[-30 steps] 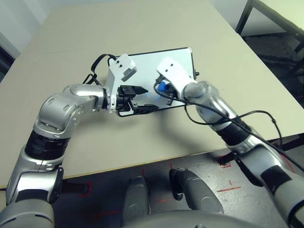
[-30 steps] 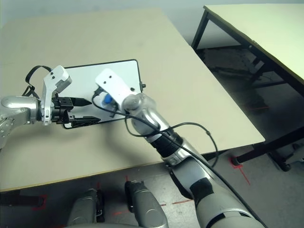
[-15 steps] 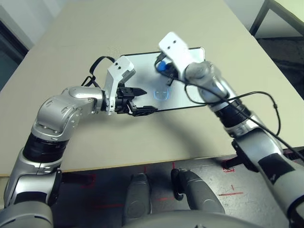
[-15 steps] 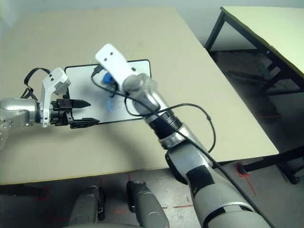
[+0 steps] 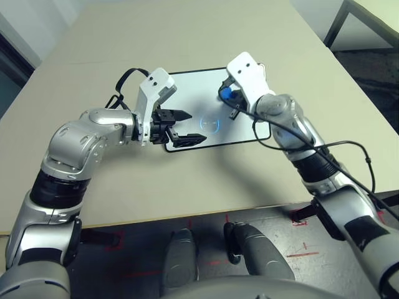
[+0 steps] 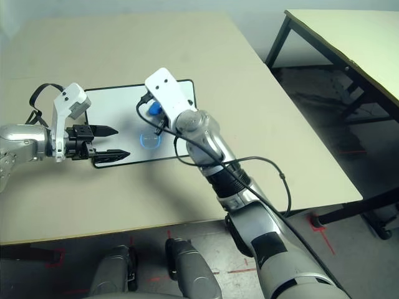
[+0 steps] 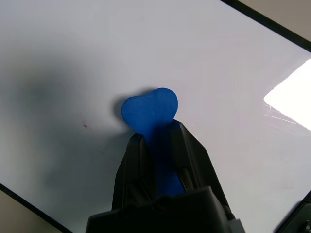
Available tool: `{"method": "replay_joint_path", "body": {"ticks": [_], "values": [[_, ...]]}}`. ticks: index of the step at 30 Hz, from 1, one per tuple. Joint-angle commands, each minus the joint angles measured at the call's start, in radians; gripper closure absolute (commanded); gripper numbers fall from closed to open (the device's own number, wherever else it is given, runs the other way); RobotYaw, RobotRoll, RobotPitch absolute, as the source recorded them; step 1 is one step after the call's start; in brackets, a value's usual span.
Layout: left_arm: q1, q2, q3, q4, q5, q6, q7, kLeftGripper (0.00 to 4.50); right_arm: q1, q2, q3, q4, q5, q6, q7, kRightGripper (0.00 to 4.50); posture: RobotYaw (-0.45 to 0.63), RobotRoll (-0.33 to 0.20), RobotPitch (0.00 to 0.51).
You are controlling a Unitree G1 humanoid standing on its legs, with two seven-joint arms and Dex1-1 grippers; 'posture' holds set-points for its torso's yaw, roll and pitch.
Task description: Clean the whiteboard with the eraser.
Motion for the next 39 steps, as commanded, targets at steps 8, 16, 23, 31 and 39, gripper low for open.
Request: {"method": "replay_joint_path", "body": {"ticks": [8,16,23,31,39], "values": [[-0.020,-0.108,0.143,0.110,0.080,-0.161,0.180,0.00,-0.027,-0.062,-0.340,-0.127,0.116,0.151,-0.088,3.94,-0.03,0.000,0.099],[-0.037,-0.217,0.462,0.247,0.174,-0.567,0.483,0.00,-0.031,-0.237,-0.497,-0.272,0.149,0.403,-0.120,3.94,-0.01,0.000,0.101],[0.058,-0.210,0.613,0.388,0.211,-0.755,0.586,0.00,0.120,-0.243,-0.459,-0.179,0.218,0.458,-0.111,3.94,0.01,0.000,0.106],[0.184,-0.241,0.621,0.462,0.207,-0.807,0.611,0.00,0.163,-0.212,-0.440,-0.015,0.242,0.342,-0.174,3.94,0.03,0.000,0.109],[0.173,-0.254,0.595,0.479,0.201,-0.809,0.611,0.00,0.130,-0.199,-0.456,0.076,0.265,0.300,-0.214,3.21,0.03,0.000,0.113]]}}
